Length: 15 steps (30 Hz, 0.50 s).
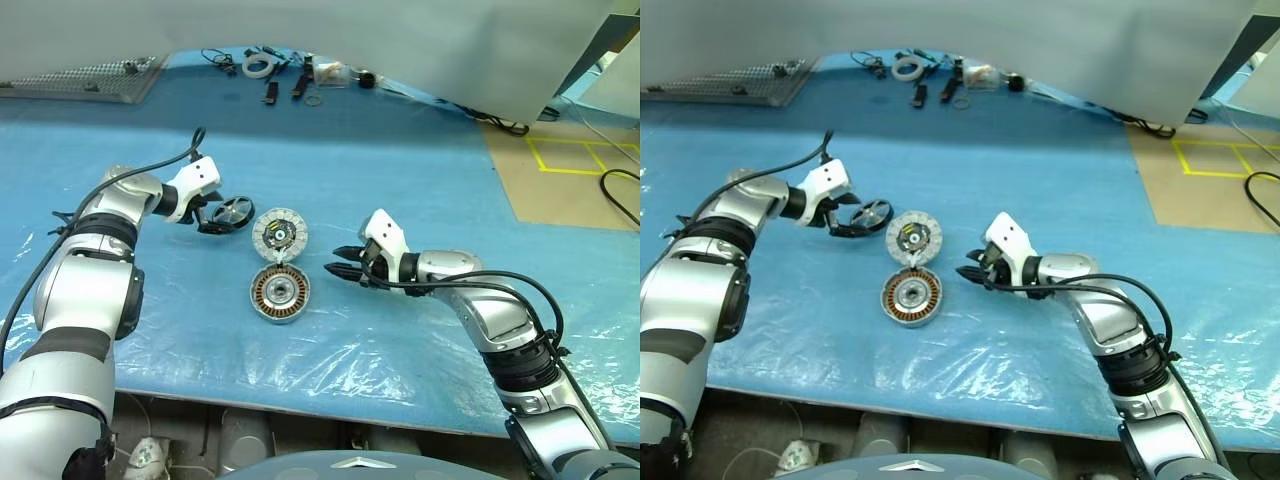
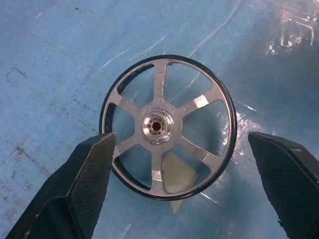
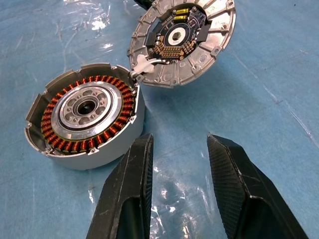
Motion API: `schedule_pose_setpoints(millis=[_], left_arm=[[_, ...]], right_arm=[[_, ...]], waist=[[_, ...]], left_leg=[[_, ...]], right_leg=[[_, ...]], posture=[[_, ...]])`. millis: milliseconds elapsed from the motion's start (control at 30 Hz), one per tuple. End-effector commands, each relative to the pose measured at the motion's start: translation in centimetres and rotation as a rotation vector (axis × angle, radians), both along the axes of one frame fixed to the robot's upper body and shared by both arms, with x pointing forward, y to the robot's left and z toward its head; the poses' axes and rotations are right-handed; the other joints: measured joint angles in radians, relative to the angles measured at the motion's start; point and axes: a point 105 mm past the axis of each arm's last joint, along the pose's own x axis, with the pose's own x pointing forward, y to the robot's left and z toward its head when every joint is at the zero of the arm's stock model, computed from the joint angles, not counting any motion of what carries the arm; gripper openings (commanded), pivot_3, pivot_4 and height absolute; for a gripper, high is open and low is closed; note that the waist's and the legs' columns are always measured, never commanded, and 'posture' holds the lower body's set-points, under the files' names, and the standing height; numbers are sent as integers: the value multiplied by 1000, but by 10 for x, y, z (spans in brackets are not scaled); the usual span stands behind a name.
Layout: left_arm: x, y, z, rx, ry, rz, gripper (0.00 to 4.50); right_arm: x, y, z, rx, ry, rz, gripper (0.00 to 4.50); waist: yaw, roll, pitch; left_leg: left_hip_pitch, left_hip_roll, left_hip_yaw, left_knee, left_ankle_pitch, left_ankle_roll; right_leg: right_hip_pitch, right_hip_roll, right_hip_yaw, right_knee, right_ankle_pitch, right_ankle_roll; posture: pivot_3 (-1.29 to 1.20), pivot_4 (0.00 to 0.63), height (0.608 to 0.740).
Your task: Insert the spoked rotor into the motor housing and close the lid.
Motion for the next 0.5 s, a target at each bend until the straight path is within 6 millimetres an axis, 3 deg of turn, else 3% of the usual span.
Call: schedule_pose_setpoints(millis=[33, 267, 500], left_arm=[[3, 1, 13, -49, -26, 19, 4500], [-2, 7, 21, -79, -1, -3, 4500], [11, 11, 20, -95, -72, 125, 4500]], right_arm=[[-6, 1, 7, 7, -27, 18, 1786], [-7, 0, 5, 2, -25, 17, 1786], [-11, 4, 1, -9, -18, 36, 1786]], waist=[[0, 0, 0], [-1, 0, 0], [-1, 0, 0]], left_leg=[[0, 0, 0, 0, 0, 0], [0, 0, 0, 0, 0, 0], [0, 0, 0, 0, 0, 0]], right_leg=[[0, 0, 0, 0, 0, 0], [0, 0, 0, -1, 0, 0], [0, 0, 0, -1, 0, 0]], posture=[[0, 150, 740], [0, 150, 740], [0, 150, 740]])
